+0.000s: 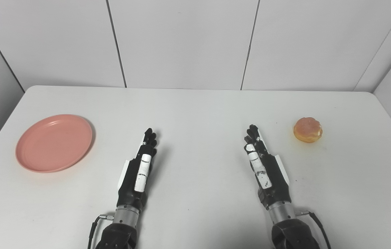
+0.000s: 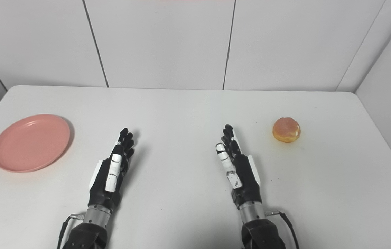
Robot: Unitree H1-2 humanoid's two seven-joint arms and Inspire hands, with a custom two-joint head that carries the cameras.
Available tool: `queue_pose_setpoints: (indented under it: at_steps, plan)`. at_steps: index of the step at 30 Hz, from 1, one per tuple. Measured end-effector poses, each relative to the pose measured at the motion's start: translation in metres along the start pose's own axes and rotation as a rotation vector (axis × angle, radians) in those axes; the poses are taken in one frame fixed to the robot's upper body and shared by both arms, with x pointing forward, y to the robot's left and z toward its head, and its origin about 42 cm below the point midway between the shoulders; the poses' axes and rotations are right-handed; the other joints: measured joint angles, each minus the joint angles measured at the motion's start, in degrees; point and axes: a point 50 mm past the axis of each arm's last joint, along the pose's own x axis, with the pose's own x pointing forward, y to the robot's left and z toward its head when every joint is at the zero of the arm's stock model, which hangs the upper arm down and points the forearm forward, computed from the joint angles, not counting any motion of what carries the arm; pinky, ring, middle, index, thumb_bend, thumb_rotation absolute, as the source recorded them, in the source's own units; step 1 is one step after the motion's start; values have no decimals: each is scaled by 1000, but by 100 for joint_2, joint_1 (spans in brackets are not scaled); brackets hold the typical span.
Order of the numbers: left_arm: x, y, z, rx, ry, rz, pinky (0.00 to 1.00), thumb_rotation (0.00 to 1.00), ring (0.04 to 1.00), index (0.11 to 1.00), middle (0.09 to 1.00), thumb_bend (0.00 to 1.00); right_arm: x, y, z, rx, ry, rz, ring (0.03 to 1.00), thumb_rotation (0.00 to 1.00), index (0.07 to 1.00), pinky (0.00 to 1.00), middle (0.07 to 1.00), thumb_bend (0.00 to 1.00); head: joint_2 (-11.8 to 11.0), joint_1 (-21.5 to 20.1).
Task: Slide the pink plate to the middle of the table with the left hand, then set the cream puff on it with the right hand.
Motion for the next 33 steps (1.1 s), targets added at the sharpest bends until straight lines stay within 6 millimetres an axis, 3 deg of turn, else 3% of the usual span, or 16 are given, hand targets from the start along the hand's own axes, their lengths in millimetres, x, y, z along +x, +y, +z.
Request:
queue_pose_setpoints:
  at_steps: [10,16,17,18,21,23,26,29,33]
  plan:
    - [-2,0,0,17,1,-4,1000,1000,1000,1000,1000,706,-3,0,-1,-2,5,-2,995,832,1000,1000,997,529,-44,185]
    - [-2,-5,0,35,3,-6,1000,1000,1000,1000,1000,702,-5,-9,-2,-17,12,17,995,863,1000,1000,1000,520,-307,1122]
    - [-3,-7,0,36,4,-2,996,1000,1000,1000,1000,707,-6,-11,-3,-18,14,20,996,853,1000,1000,1000,531,-308,1125]
    - [-2,-9,0,43,4,2,993,1000,1000,1000,1000,709,-8,-16,-3,-13,17,20,996,848,1000,1000,1000,536,-412,1508]
    - [-2,-15,-1,56,4,11,996,1000,1000,1000,1000,717,-12,-28,-5,-16,27,13,986,843,1000,1000,992,552,-536,1845]
    - [-1,-21,-2,63,4,21,1000,1000,999,998,995,676,-15,-36,-7,-13,35,-4,988,817,997,1000,987,581,-729,2370]
    - [4,-36,-3,48,2,21,1000,1000,1000,1000,999,624,-15,-43,-8,26,36,-23,997,787,1000,1000,997,582,-809,2593]
    - [7,-52,-4,6,14,23,1000,991,1000,1000,1000,683,-15,-45,-9,47,34,-16,1000,803,1000,1000,1000,559,-923,2847]
    - [7,-54,-4,5,22,22,1000,991,1000,1000,1000,742,-16,-51,-10,42,28,-4,1000,839,1000,1000,1000,530,-984,2874]
